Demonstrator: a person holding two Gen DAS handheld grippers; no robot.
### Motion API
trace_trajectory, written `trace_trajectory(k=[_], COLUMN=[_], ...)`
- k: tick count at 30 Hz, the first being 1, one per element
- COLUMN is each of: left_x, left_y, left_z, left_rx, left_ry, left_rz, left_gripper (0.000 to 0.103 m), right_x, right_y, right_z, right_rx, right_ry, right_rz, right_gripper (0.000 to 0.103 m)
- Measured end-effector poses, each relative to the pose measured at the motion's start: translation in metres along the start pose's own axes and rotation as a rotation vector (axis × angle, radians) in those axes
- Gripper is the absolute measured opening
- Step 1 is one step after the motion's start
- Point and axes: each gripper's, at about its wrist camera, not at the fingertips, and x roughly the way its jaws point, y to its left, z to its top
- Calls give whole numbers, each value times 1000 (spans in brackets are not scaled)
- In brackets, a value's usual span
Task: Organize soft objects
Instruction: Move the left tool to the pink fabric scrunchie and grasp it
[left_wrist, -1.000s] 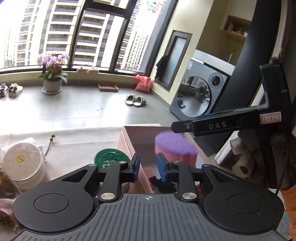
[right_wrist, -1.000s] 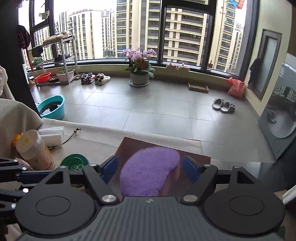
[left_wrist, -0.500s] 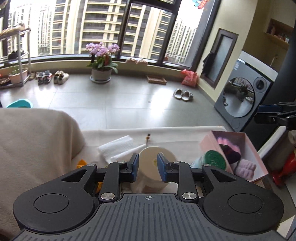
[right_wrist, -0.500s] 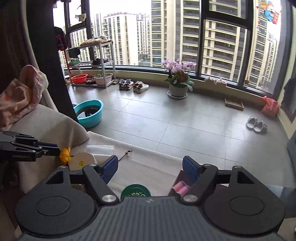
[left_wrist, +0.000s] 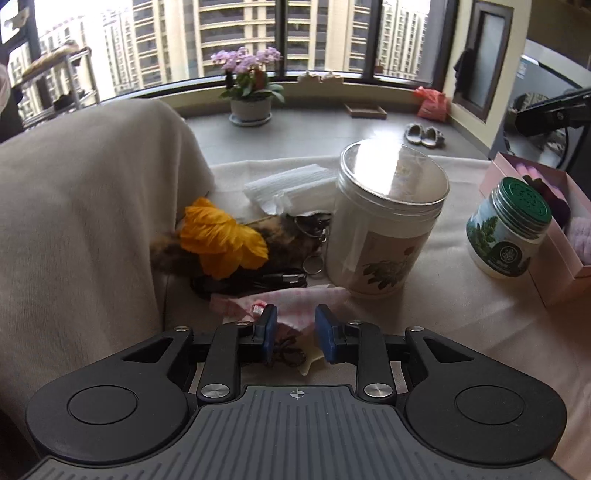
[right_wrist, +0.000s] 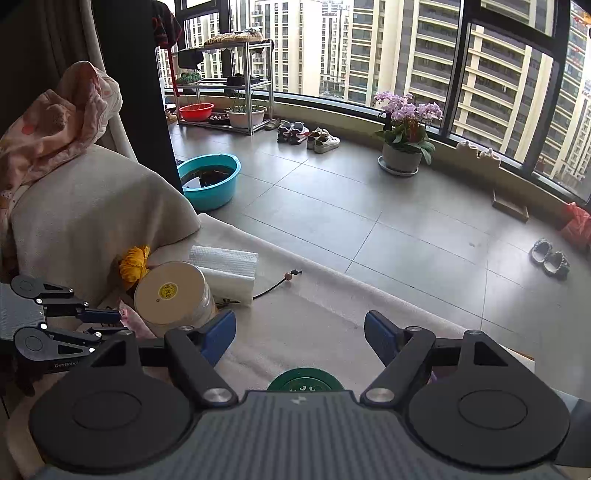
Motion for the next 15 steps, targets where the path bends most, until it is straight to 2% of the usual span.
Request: trace_trajectory(k=[2, 5, 9, 11, 15], left_x=[-2, 2, 3, -3, -25], left_y=[4, 9, 10, 11, 18], left_z=[-10, -22, -31, -33, -28], left_rx=[-30, -60, -81, -94, -109], left_ry=[-5, 5, 18, 18, -55], left_rz=[8, -30, -175, -240, -191], left_gripper=[29, 31, 35, 35, 35], right_x=[-2, -8, -9, -5, 22], right_y=[4, 22, 55, 69, 89], right_z=[-4, -17, -44, -58, -81], right_rx=[-11, -78, -171, -172, -90], right_ry=[-13, -43, -69, -68, -5], right_rz=[27, 50, 48, 73, 190], right_gripper=[77, 77, 77, 77, 77])
